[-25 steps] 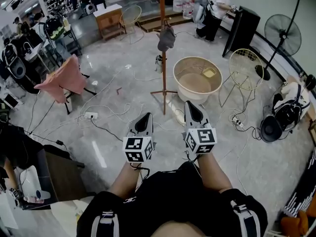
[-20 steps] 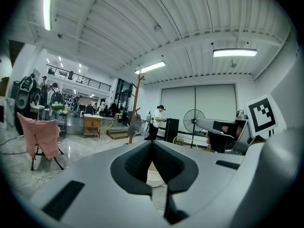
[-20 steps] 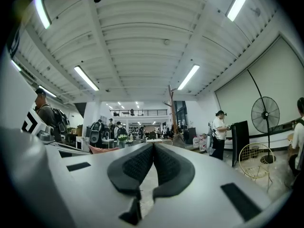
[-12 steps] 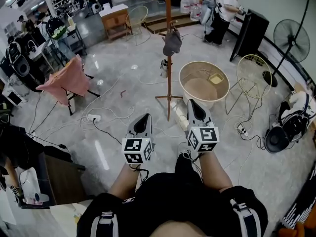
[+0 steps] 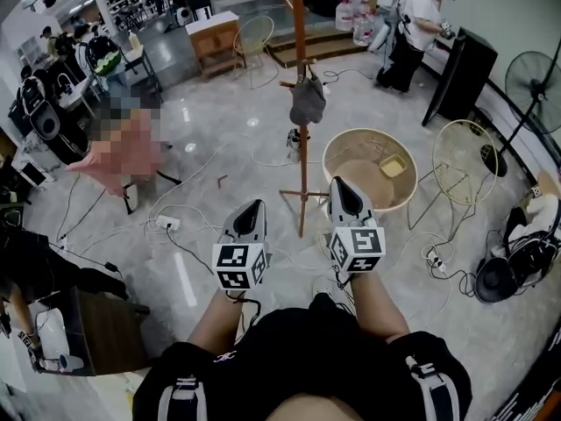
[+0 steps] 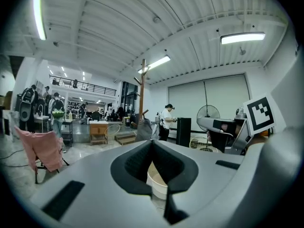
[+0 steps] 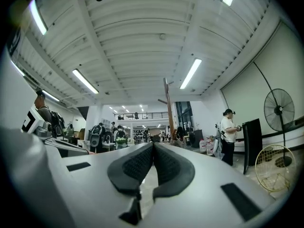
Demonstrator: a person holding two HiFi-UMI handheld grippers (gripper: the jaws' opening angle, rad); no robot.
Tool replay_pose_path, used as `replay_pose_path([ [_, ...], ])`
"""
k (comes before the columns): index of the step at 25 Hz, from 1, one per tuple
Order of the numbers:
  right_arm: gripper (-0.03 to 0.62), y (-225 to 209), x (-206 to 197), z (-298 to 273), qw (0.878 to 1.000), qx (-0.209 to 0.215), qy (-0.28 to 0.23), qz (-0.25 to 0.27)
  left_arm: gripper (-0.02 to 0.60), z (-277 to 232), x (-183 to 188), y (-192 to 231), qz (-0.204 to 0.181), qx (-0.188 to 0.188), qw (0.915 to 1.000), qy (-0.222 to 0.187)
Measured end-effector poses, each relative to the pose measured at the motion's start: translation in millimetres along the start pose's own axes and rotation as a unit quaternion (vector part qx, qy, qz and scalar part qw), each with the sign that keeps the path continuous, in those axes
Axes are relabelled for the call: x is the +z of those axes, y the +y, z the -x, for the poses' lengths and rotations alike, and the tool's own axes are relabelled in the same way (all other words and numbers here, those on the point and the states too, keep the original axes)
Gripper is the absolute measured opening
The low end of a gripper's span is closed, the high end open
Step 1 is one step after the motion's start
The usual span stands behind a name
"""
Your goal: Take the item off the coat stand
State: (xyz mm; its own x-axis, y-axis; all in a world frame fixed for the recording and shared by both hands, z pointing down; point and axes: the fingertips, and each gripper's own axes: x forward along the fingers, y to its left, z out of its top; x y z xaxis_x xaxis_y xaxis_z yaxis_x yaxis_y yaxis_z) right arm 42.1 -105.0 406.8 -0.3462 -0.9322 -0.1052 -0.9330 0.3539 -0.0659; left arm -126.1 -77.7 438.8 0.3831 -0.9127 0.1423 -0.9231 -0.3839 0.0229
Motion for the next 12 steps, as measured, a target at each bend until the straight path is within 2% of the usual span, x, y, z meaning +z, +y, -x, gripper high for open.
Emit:
replay_pose_path([
  [12, 0.017, -133, 2, -149, 0.999, 0.038, 0.002, -0.002, 0.017, -187, 37, -8, -0.002, 0.034, 0.9994, 0.002],
])
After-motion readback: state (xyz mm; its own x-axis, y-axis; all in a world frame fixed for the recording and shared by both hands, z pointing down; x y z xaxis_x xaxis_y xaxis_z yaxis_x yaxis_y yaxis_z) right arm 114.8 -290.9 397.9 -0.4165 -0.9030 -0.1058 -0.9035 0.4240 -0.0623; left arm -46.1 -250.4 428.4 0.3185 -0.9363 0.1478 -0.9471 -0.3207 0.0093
